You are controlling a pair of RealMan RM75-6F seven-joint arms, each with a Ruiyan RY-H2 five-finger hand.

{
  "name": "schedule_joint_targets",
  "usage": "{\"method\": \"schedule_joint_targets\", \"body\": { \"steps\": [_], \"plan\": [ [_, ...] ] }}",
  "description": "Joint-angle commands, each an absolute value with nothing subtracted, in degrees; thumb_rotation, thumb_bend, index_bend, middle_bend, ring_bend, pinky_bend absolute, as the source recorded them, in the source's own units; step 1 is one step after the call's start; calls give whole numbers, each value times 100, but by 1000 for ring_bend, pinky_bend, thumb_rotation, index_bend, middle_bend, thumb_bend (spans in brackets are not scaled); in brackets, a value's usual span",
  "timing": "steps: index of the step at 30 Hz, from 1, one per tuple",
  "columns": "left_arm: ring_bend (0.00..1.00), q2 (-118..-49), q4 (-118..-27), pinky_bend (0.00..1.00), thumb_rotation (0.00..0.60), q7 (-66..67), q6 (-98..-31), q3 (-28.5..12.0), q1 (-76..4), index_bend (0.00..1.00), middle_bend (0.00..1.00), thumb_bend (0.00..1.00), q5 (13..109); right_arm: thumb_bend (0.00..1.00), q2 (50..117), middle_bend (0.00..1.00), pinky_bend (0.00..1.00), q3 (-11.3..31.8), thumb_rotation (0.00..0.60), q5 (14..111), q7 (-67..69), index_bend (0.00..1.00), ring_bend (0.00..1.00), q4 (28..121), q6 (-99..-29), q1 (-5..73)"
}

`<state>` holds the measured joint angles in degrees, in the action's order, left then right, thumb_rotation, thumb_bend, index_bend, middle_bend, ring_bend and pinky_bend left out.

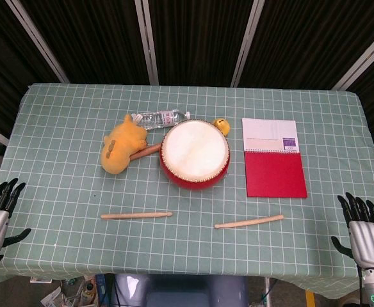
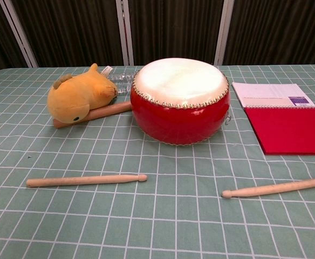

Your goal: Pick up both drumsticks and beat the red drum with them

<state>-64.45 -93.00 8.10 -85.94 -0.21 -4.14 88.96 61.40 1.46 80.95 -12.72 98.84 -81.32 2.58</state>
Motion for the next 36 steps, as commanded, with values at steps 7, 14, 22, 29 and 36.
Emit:
{"method": "schedule_joint_targets", "body": {
  "steps": [7, 14, 22, 29, 36],
  "plan": [
    [0, -6451, -9293, 10, 600, 800, -8606, -25, -413, 0, 0, 46, 8902, 289, 6203, 0, 0, 203, 600, 8201, -1121, 0, 0, 9840, -8315, 223],
    [0, -6453, -9296, 10, 600, 802, -8572, -21, -419, 0, 0, 46, 8875, 289, 6238, 0, 0, 198, 600, 8230, -1098, 0, 0, 9781, -8323, 219],
    [698, -6499, -9321, 832, 600, 1059, -8397, -95, -571, 87, 672, 76, 8844, 288, 6233, 0, 0, 201, 600, 8181, -1142, 0, 0, 9809, -8246, 245],
    [1000, -6559, -10002, 1000, 600, 1391, -7443, -265, -996, 450, 1000, 151, 8095, 288, 6181, 0, 0, 180, 600, 8190, -1062, 0, 0, 9835, -8210, 243],
    [1000, -6955, -10637, 1000, 600, 2348, -6744, -661, -1565, 509, 1000, 218, 6890, 288, 6174, 0, 0, 180, 600, 8170, -1038, 0, 0, 9842, -8173, 252]
  ]
}}
